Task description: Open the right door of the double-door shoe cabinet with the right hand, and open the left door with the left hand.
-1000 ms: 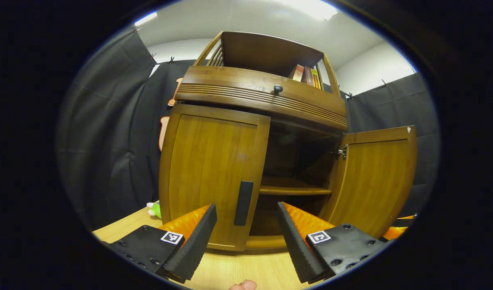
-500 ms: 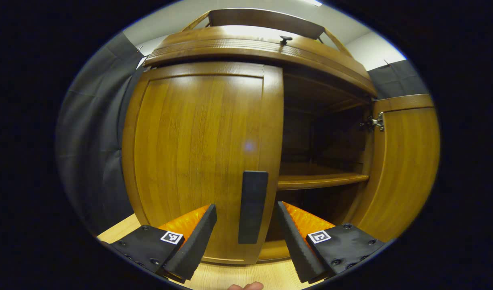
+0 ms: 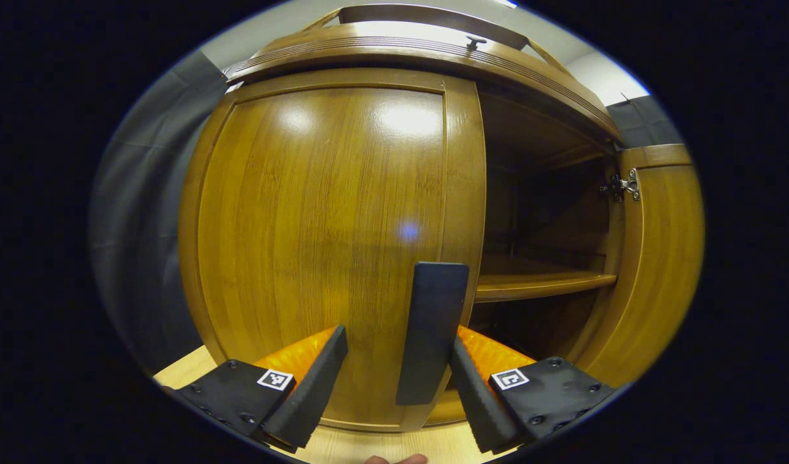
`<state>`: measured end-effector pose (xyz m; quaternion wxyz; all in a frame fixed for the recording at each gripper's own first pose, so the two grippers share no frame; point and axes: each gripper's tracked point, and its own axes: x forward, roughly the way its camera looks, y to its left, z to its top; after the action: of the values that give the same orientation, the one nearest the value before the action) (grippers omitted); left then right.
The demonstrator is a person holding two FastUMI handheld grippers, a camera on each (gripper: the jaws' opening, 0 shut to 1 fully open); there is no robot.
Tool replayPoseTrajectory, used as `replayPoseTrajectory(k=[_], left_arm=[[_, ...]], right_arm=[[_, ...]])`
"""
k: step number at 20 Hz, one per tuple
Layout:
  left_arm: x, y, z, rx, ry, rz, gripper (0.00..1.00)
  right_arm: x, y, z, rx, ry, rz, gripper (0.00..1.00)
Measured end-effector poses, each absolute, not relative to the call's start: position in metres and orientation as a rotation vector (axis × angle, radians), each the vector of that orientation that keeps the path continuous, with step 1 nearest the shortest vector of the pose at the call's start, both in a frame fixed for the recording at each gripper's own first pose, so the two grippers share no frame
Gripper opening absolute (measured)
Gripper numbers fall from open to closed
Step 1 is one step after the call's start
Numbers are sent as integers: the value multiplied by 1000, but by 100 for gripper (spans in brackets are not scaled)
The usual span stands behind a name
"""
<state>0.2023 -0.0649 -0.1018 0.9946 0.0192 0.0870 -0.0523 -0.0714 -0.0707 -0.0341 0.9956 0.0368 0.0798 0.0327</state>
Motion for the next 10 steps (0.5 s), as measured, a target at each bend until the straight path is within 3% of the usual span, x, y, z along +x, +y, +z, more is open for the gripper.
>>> replayPoseTrajectory(k=[1,8,10], left_arm=[[200,-67,-103,37,176,-114,96],[200,-90,-102,80,149,-137,41],[198,-90,-102,81,160,-133,38]], right_arm=[[-69,-70,-35,71,161,66,99],[-70,-64,-38,54,172,75,99],[-72,-62,-41,46,176,82,99]])
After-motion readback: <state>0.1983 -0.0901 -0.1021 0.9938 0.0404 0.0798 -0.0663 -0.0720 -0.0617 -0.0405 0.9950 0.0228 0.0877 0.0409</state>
